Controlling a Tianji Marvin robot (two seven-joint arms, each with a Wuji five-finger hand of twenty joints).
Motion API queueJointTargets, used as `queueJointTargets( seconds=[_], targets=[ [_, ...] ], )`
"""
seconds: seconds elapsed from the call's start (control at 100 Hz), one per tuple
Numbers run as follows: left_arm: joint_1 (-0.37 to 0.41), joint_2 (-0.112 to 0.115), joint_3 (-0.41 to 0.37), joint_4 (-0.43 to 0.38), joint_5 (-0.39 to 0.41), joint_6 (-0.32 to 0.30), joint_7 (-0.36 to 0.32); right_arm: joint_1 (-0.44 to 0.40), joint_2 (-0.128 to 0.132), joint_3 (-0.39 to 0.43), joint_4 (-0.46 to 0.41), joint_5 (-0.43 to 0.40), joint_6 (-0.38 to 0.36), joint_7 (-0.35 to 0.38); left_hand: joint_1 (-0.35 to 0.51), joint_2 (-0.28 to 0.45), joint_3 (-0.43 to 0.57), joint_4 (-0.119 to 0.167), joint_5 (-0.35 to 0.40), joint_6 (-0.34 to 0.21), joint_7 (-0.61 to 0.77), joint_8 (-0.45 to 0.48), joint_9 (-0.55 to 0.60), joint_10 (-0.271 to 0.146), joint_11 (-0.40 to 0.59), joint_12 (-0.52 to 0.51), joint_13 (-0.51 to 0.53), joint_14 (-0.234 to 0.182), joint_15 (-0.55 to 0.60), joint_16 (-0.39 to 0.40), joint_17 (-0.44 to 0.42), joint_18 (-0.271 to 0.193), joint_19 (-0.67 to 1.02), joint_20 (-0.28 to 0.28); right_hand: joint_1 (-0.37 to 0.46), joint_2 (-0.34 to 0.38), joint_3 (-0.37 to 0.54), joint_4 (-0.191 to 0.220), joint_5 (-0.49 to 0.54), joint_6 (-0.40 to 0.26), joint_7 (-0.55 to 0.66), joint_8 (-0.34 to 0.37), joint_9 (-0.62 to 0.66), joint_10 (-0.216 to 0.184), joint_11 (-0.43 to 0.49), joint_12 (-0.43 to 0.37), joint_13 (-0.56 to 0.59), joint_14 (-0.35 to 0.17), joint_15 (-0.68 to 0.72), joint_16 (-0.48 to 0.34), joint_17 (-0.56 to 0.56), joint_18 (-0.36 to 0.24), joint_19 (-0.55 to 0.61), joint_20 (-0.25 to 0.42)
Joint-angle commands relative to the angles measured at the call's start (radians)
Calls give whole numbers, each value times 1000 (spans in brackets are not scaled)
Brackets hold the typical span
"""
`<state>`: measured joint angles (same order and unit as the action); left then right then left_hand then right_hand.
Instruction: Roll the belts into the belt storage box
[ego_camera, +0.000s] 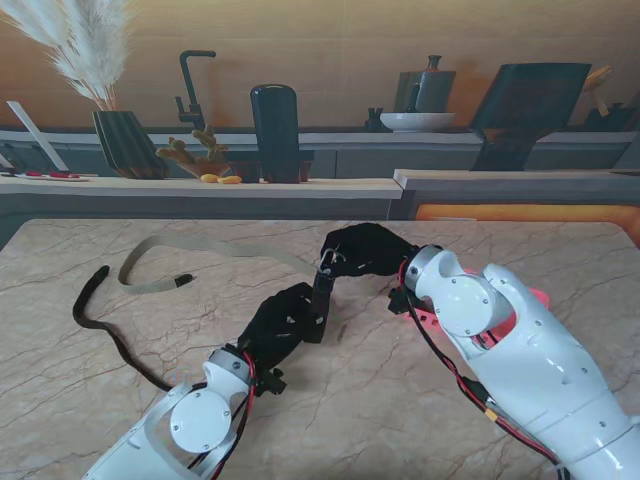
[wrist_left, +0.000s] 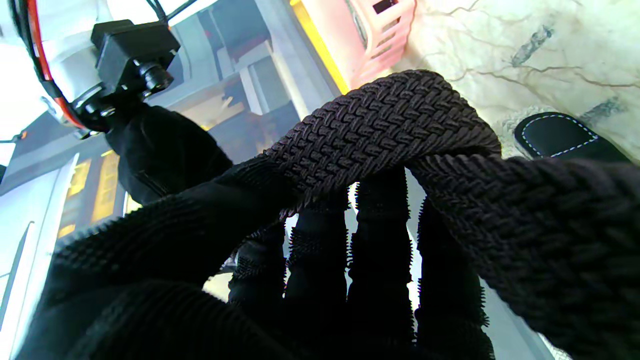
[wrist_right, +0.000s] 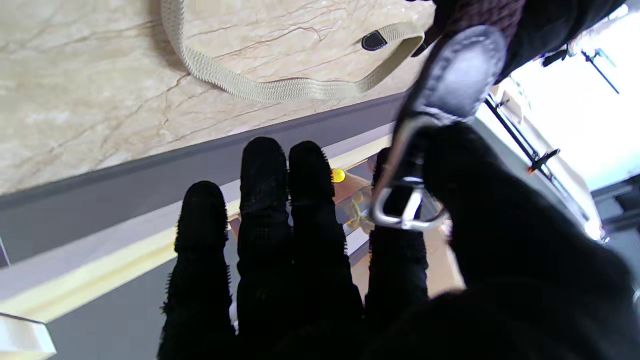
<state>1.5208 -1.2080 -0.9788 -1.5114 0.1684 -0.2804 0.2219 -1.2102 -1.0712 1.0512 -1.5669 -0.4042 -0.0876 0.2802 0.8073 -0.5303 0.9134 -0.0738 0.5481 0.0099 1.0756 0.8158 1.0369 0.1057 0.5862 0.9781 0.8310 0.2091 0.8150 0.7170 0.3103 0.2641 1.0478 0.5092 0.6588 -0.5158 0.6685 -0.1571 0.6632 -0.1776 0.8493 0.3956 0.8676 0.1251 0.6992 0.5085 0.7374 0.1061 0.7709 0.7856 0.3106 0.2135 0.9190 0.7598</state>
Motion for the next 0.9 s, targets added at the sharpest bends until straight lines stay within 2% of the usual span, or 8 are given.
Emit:
queueJointTargets(
  seconds=[0.0, 0.12, 0.16, 0.37, 0.51, 0.65, 0.76, 0.89],
  targets=[
    [16, -8, -5, -29, -15, 2, 0, -13, -16, -4, 15, 1, 15, -18, 6, -11, 64, 58, 9, -63, 59, 16, 42, -56, 43, -3, 23, -20, 17, 15, 6, -1, 34, 20, -36, 62, -41, 36, -35, 8, -70, 26, -52, 29, -48, -26, -32, -2, -66, -35, -22, 9, -42, 7],
    [28, -10, -15, -45, -45, 14, -4, -27, -29, -2, 25, 35, 37, -58, 18, -3, 46, 52, 8, -65, 50, 7, 38, -49, 33, -13, 19, -16, 7, 8, 4, 1, 28, 17, -125, 141, -80, 88, -54, 42, -235, 104, -119, 45, -100, -48, -52, 10, -142, -70, -33, 17, -88, 7],
    [31, -10, -18, -49, -54, 20, -6, -33, -32, 0, 27, 40, 39, -72, 26, 0, 29, 47, 9, -67, 44, 2, 37, -46, 26, -18, 18, -14, 2, 4, 4, 1, 29, 17, -151, 161, -99, 109, -68, 51, -298, 175, -148, 48, -114, -53, -68, 12, -159, -75, -41, 16, -102, 13],
    [56, -15, -44, -85, -131, 63, -12, -80, -59, 17, 50, -6, -26, -236, 108, 37, -126, 1, 58, -39, -52, -176, 44, 0, -66, -137, 19, 4, -61, -38, 5, 7, 21, 12, -185, 167, -147, 117, -178, 43, -332, 183, -233, 39, -143, -71, -94, -8, -240, -120, -45, 8, -137, 4],
    [70, -16, -63, -105, -196, 84, -30, -112, -68, 36, 77, -44, -128, -325, 159, 71, -213, -30, 85, -10, -92, -269, 39, 17, -71, -193, 20, 16, -78, -50, 3, 13, 11, 7, -197, 93, -110, 116, -295, -19, -336, 177, -297, -2, -182, -98, -116, -48, -354, -198, -47, -19, -183, -13],
    [78, -19, -74, -118, -245, 97, -39, -132, -63, 53, 101, -73, -247, -342, 180, 94, -253, -41, 89, -2, -101, -289, 33, 23, -61, -203, 19, 17, -79, -50, 3, 13, 11, 8, -247, -76, 60, 86, -415, -116, -307, 145, -367, -42, -253, -138, -144, -77, -490, -293, -36, -58, -233, -33],
    [84, -23, -78, -128, -284, 108, -36, -134, -57, 46, 125, -124, -312, -358, 185, 98, -262, -42, 86, -6, -99, -287, 27, 21, -58, -202, 11, 15, -81, -50, -5, 16, 4, 5, -262, -105, -76, 70, -550, -122, -330, 107, -447, -52, -313, -173, -215, -83, -581, -357, -61, -83, -290, -56],
    [89, -25, -79, -134, -303, 117, -35, -125, -55, 16, 158, -194, -371, -404, 187, 98, -265, -38, 84, -11, -98, -284, 22, 18, -57, -200, 3, 14, -83, -49, -16, 17, 3, 6, -355, -102, -57, 77, -579, -74, -378, 65, -505, -40, -347, -220, -283, -77, -635, -422, -91, -92, -361, -103]
  ],
)
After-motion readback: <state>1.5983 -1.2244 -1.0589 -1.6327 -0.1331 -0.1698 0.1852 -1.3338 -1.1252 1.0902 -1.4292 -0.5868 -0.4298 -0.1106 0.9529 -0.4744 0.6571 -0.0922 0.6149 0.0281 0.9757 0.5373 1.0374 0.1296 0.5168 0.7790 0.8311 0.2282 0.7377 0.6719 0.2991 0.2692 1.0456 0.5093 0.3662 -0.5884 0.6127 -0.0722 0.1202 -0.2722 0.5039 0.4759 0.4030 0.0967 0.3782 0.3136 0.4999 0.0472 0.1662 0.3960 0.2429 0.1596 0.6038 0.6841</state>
